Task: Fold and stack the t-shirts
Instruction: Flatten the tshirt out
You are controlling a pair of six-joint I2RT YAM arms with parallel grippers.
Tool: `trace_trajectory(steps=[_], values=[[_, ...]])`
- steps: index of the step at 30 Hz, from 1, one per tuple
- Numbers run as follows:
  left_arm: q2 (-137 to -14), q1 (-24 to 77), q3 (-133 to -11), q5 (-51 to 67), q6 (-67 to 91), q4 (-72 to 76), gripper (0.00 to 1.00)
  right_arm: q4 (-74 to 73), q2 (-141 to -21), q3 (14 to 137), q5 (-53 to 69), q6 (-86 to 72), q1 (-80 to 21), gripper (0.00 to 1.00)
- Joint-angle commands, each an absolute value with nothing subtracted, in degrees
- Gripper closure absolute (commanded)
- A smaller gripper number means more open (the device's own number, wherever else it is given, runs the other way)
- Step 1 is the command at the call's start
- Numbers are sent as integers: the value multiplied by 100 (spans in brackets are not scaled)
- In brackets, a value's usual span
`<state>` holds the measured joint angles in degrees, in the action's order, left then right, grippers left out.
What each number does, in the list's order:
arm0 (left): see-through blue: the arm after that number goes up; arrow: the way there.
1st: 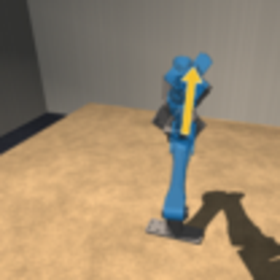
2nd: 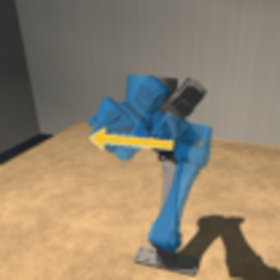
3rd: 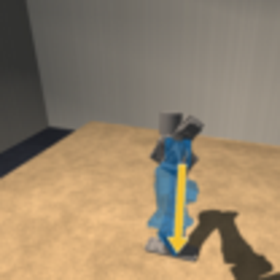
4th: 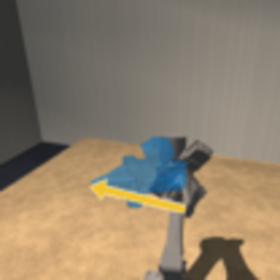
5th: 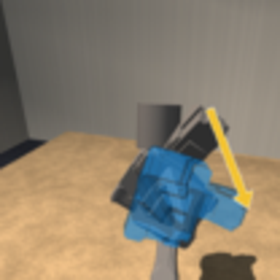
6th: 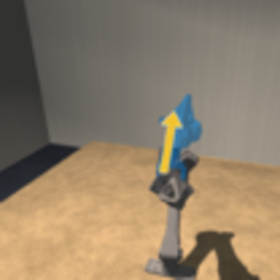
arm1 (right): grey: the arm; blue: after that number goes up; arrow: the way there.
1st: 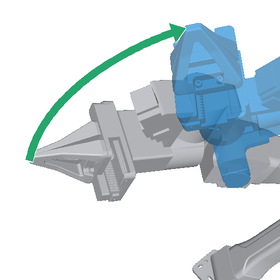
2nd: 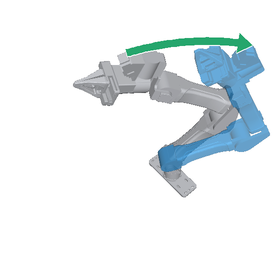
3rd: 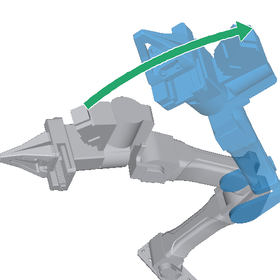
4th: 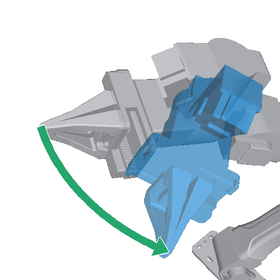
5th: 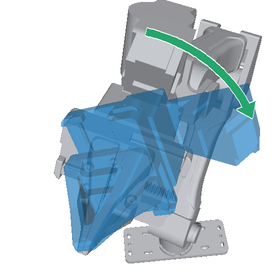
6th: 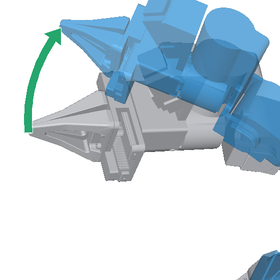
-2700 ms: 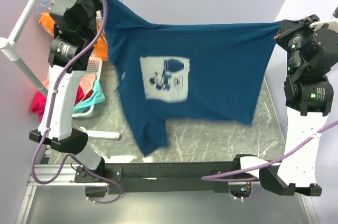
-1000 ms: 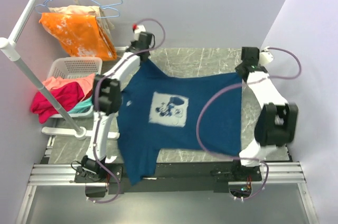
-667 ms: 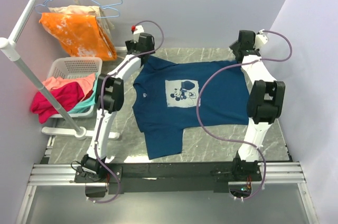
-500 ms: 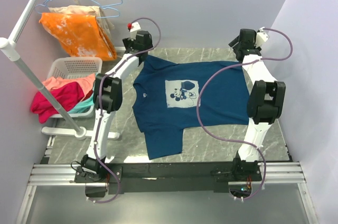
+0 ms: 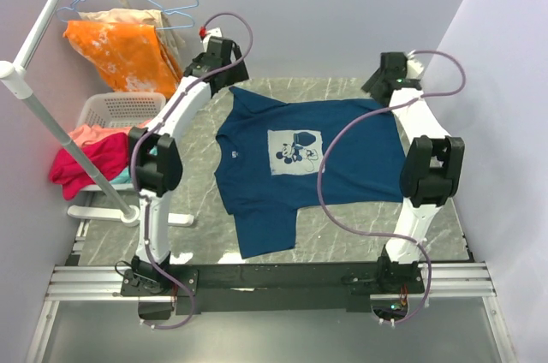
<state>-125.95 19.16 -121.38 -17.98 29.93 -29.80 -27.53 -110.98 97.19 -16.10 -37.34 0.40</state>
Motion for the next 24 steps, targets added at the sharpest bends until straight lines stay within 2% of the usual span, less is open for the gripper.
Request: trace_trajectory(steps=[1,3,6,12,17,24], values=[[-11963,2056,-11377,-1011,3357,-4077,1,-3525,-10688,9037,-1372,-3647,-334,22],[-11761,2188,-10945,-827,3392,-4122,1,-3428,-10503,8546,-1134,-3656,-413,22],[-11358,2416,-9551,-624,3454,-3807,1,-3340,-10301,7957,-959,-3673,-492,21],[-10488,2672,-7922,-185,3595,-3139,0,-3278,-9704,7016,-852,-3657,-510,20],[-10266,2812,-7734,-149,3682,-3129,1,-3226,-9317,6478,-879,-3639,-518,19],[-10476,2988,-7595,-79,3884,-2998,1,-2971,-9492,6117,-624,-3674,-510,19]])
